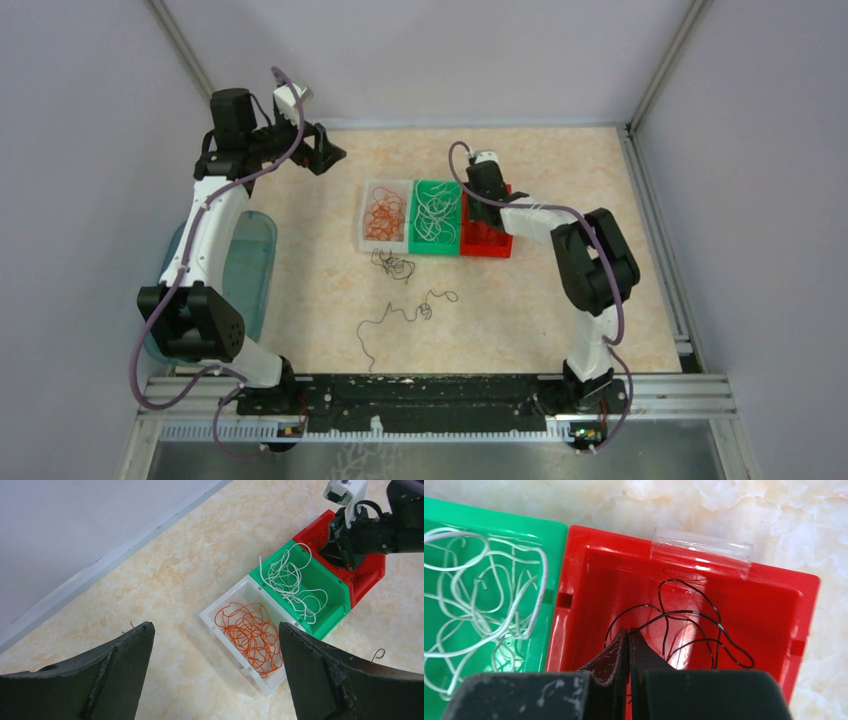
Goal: Untangle the cables
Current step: Place the cable in the bin, then pick up the cable at the center of the board, then place the cable in the bin.
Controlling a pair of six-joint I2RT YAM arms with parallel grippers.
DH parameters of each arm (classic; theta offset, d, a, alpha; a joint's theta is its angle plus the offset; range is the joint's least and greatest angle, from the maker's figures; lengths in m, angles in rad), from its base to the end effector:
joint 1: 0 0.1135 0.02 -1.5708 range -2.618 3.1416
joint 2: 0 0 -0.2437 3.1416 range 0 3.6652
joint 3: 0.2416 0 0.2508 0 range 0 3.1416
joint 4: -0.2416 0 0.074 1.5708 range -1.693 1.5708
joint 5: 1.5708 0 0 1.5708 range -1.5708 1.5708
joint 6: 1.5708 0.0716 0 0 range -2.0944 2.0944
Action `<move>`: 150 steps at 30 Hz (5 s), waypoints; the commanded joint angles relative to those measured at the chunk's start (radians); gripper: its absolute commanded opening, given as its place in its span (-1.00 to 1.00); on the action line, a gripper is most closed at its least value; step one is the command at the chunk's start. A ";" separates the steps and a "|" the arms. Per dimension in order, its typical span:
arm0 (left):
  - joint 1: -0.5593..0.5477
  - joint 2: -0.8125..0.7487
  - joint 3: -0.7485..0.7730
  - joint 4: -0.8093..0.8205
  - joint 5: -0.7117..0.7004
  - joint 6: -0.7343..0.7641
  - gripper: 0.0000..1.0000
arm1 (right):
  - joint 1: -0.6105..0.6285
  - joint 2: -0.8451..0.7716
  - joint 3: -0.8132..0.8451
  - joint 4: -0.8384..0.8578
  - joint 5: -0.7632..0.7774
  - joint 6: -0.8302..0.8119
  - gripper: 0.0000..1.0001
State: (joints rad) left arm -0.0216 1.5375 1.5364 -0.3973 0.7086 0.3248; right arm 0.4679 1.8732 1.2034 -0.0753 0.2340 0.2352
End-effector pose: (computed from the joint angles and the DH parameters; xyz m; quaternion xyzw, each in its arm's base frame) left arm 0.3727 -0.0547 0.3670 0.3237 0.7365 -0.2073 0.5565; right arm 0.3880 0.1775 0.1446 -0.0591 0.9090 0.0368 0.4109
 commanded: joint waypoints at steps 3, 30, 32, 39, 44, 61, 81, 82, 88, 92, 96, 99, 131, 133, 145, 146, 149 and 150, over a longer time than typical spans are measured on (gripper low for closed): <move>0.008 -0.023 0.021 -0.003 0.025 0.000 0.98 | -0.011 0.053 0.109 0.024 -0.030 -0.019 -0.97; 0.009 -0.036 0.011 -0.015 0.037 -0.006 0.98 | -0.032 -0.246 0.136 -0.040 -0.111 0.063 -0.58; 0.008 -0.039 0.010 -0.020 0.037 -0.003 0.98 | -0.031 -0.275 0.119 -0.030 -0.138 0.065 -0.59; 0.009 -0.056 -0.018 -0.057 0.038 0.038 0.99 | 0.177 -0.387 -0.040 0.068 -0.200 -0.035 -0.25; 0.012 -0.068 -0.054 -0.095 0.045 0.103 1.00 | 0.365 -0.443 -0.205 0.146 -0.242 -0.121 -0.10; 0.012 -0.115 -0.112 -0.170 0.070 0.173 0.99 | 0.545 -0.355 -0.504 0.286 -0.202 -0.027 -0.05; 0.012 -0.126 -0.131 -0.163 0.057 0.169 0.99 | 0.400 -0.674 -0.337 0.039 -0.172 0.015 -1.00; 0.013 -0.126 -0.132 -0.162 0.057 0.168 0.99 | 0.373 -0.705 -0.320 0.020 -0.171 0.012 -1.00; 0.014 -0.131 -0.136 -0.155 0.055 0.168 0.99 | 0.236 -0.819 -0.233 -0.034 -0.035 -0.110 -1.00; 0.012 -0.129 -0.137 -0.148 0.057 0.160 0.99 | 0.164 -0.801 -0.223 0.042 0.082 -0.200 -1.00; 0.012 -0.125 -0.137 -0.143 0.058 0.154 0.98 | 0.101 -0.745 -0.245 0.187 0.124 -0.242 -1.00; 0.013 -0.122 -0.133 -0.144 0.057 0.155 0.99 | 0.044 -0.684 -0.245 0.276 0.119 -0.236 -1.00; 0.013 -0.091 -0.076 -0.136 0.064 0.132 0.99 | -0.055 -0.380 -0.282 0.447 0.035 -0.167 -1.00; 0.012 -0.092 -0.076 -0.136 0.066 0.130 0.99 | -0.053 -0.368 -0.284 0.424 0.005 -0.150 -1.00; 0.013 -0.088 -0.076 -0.127 0.070 0.124 0.99 | -0.021 -0.247 -0.210 0.291 -0.148 -0.074 -1.00; 0.012 -0.088 -0.076 -0.127 0.069 0.125 0.99 | -0.021 -0.238 -0.204 0.286 -0.157 -0.061 -1.00; 0.012 -0.088 -0.083 -0.127 0.065 0.127 0.99 | -0.017 -0.185 -0.174 0.251 -0.184 -0.031 -1.00; 0.012 -0.088 -0.084 -0.126 0.064 0.127 0.99 | -0.017 -0.167 -0.155 0.233 -0.187 -0.021 -1.00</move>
State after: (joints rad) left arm -0.0151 1.4410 1.4284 -0.5461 0.7509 0.4599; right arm 0.4408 1.6527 0.9585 0.1856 0.1013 0.1558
